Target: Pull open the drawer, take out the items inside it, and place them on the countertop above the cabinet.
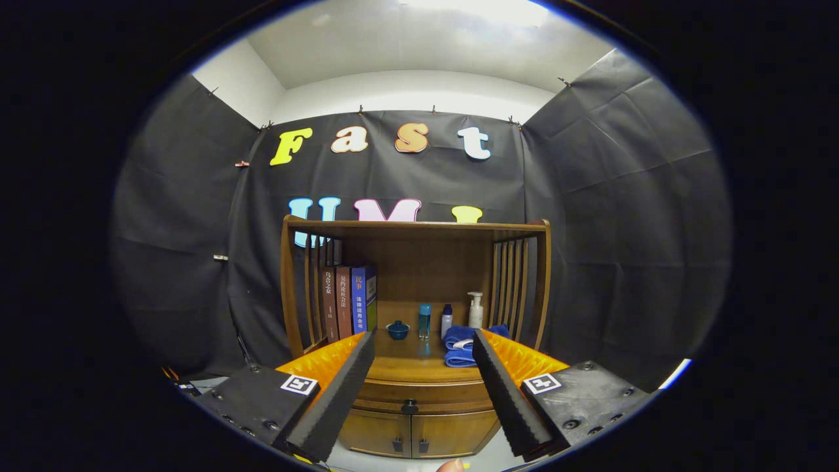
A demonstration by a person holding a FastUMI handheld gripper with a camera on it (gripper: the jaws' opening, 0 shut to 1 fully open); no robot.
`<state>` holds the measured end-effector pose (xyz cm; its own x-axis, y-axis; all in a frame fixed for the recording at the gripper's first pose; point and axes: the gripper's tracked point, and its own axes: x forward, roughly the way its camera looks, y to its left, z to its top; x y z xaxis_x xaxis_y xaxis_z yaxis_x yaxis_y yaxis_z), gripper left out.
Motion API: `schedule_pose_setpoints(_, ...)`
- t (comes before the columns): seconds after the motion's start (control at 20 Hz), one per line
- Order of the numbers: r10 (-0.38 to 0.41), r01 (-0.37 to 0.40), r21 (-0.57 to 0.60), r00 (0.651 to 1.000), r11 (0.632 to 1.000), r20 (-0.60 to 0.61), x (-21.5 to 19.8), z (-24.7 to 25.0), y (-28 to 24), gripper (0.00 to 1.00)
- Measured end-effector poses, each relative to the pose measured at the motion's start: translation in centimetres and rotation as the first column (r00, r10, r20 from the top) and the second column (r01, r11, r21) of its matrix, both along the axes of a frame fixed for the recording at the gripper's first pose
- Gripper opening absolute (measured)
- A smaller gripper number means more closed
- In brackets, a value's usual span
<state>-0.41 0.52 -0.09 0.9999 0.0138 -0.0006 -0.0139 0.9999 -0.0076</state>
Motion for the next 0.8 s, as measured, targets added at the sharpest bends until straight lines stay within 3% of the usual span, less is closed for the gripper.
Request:
schedule_pose_setpoints(0.4, 0.001, -0.001, 0.007, 1.000, 1.000, 0.005, 0.5, 0.0, 0.0, 0.98)
schedule_pose_setpoints(0.8, 0.002, -0.006, 0.064, 0.998, 0.998, 0.063, 5.4, 0.3, 0.8, 0.98)
